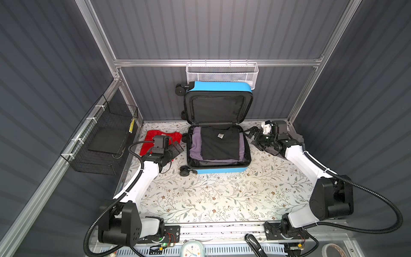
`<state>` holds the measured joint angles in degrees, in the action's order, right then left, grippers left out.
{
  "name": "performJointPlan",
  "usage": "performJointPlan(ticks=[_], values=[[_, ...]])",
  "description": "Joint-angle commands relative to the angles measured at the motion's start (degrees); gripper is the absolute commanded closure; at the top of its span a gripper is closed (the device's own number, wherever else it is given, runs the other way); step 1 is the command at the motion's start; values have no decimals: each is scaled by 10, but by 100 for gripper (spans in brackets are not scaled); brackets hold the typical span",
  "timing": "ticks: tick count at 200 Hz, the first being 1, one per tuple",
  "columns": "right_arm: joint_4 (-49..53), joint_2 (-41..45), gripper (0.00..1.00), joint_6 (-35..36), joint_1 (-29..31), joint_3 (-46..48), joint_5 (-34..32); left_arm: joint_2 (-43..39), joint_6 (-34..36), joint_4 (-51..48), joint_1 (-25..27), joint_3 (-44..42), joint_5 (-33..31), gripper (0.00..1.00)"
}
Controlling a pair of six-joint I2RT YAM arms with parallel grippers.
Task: Pack the luggage
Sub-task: 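Move the left gripper to the red T-shirt while the right gripper withdraws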
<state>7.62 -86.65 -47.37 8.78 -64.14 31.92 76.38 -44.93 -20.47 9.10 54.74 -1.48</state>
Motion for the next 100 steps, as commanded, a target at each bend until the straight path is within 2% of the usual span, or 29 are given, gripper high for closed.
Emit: performJointPlan(ticks=[1,27,64,100], values=[[-112,17,8,-51,11,34,94,34,-55,25,-14,-6,17,1],[-155,14,15,-65,43,52,127,78,-73,48,-32,-6,8,9],[-135,19,20,-43,104,50,106,128,-84,64,-38,-2,-5,25],[-82,34,22,-3,159,30,58,165,-88,80,-48,1,-7,25]])
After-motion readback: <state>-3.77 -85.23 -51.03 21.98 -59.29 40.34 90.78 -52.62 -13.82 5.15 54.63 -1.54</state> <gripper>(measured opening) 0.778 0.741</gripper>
